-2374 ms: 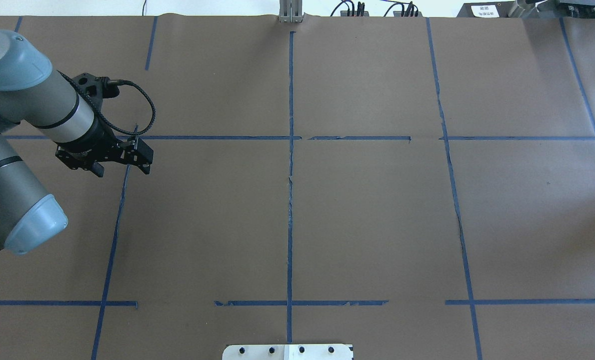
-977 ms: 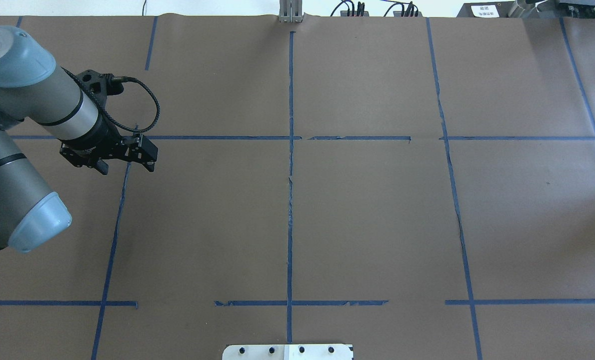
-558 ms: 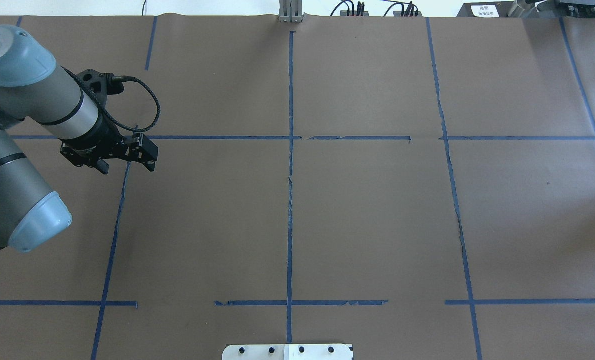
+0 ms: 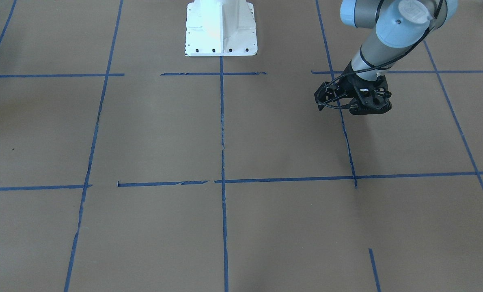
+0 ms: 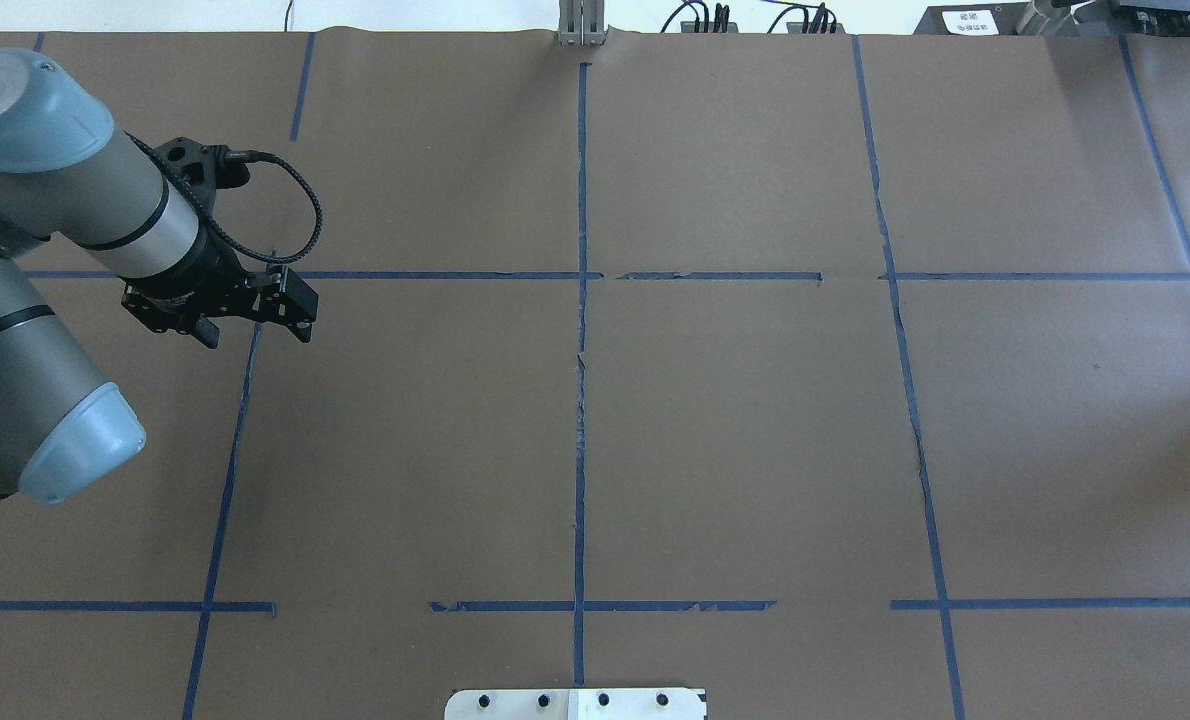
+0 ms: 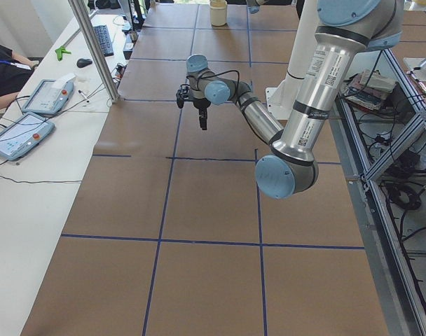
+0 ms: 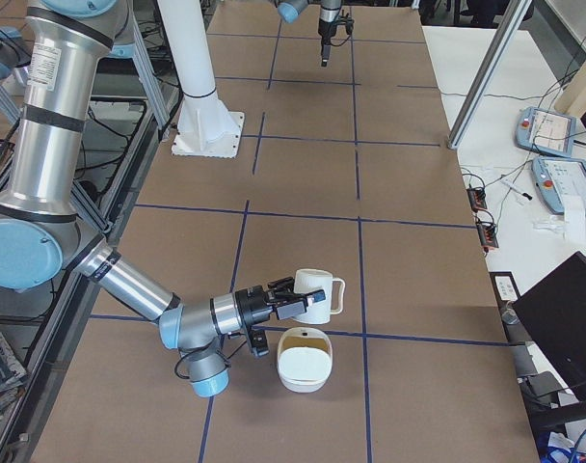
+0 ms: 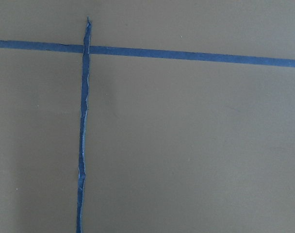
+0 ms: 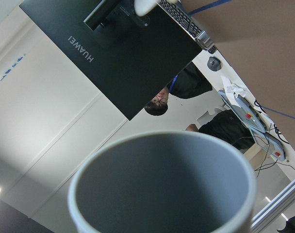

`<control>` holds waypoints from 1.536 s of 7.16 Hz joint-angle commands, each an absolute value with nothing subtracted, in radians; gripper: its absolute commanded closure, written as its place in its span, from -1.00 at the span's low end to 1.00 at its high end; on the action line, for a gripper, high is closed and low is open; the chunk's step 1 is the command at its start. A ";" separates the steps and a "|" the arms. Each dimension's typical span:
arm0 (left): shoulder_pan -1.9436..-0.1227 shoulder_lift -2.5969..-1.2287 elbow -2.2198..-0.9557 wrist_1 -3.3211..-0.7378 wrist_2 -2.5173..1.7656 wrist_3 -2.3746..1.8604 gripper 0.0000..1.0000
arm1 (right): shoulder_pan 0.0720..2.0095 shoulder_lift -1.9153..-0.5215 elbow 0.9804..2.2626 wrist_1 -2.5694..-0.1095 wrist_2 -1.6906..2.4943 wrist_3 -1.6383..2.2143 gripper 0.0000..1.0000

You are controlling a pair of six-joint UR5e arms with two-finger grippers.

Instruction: Left arm hands cup to right arm to dump lemon

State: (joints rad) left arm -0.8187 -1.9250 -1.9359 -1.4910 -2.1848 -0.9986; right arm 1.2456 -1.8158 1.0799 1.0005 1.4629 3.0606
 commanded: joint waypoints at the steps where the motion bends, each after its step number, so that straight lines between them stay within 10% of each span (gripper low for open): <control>1: -0.818 -1.925 -1.936 -1.491 -2.186 -0.999 -1.00 | 1.246 -1.812 1.088 0.996 1.471 2.861 0.72; 11: -0.818 -1.927 -1.936 -1.488 -2.189 -1.000 -1.00 | 1.250 -1.822 1.092 0.921 1.744 1.692 0.79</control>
State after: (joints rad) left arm -0.8176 -1.9283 -1.9375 -1.4880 -2.1890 -1.0001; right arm 1.2493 -1.8218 1.0902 0.9338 1.7163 1.8394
